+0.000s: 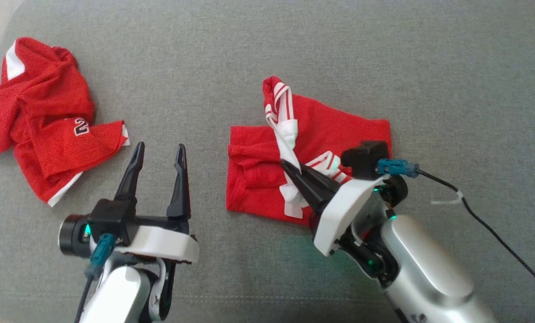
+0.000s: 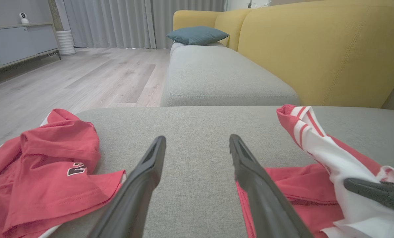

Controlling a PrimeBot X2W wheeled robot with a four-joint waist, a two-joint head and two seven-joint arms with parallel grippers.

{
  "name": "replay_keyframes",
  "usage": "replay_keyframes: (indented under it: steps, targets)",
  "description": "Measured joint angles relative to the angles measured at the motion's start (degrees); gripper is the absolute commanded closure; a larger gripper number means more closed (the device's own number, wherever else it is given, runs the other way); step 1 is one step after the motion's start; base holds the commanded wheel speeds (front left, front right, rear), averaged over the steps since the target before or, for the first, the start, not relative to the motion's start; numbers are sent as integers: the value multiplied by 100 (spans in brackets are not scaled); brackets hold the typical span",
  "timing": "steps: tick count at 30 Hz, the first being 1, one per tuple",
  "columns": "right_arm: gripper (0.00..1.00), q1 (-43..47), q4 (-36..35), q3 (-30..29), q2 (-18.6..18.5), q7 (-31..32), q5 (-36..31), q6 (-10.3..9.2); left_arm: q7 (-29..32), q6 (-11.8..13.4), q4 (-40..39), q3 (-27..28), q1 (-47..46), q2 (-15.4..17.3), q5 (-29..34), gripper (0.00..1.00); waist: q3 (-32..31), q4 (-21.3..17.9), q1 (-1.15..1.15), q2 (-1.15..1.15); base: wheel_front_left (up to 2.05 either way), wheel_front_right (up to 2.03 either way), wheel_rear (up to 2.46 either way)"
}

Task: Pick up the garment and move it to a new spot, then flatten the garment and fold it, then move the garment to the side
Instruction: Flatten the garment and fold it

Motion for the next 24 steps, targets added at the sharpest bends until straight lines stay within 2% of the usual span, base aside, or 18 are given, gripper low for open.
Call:
replay_keyframes:
  steps: [1, 2, 3, 8, 14, 16, 20, 24]
  targets:
    - [72, -65, 119, 52, 14, -68, 37, 0, 0, 0, 2, 0, -2, -1, 13, 0, 14, 15, 0, 0, 0, 0, 0]
    - [23, -113, 222, 88, 45, -171, 104, 0, 0, 0, 4, -1, -2, -2, 35, 0, 26, 28, 0, 0, 0, 0, 0]
    - [0, -149, 292, 135, 60, -279, 152, 0, 0, 0, 7, 0, -3, -3, 40, 0, 40, 36, 0, 0, 0, 0, 0]
    - [0, -389, 301, 526, 74, -1012, 193, 0, 0, 11, 14, 9, -12, -1, 93, 0, 121, 0, 0, 0, 0, 0, 0]
    - [0, -639, -272, 419, -30, -2157, 182, 0, 0, 60, 12, 29, -38, 0, 100, 0, 183, -104, 0, 0, 0, 0, 0]
    - [0, -628, -450, 108, -205, -2427, 46, 0, 0, 60, 10, 44, -52, 1, 100, 0, 179, -146, 0, 0, 0, 0, 0]
    - [0, -482, -668, -1029, -624, -2635, -677, 0, 0, 67, -7, 140, -70, 7, 119, 0, 149, -240, 0, 0, 0, 0, 0]
    - [0, 164, -962, -2001, -699, -2569, -1254, 0, 0, 116, -14, 176, -69, 24, 136, 0, 121, -330, 0, 0, 0, 0, 0]
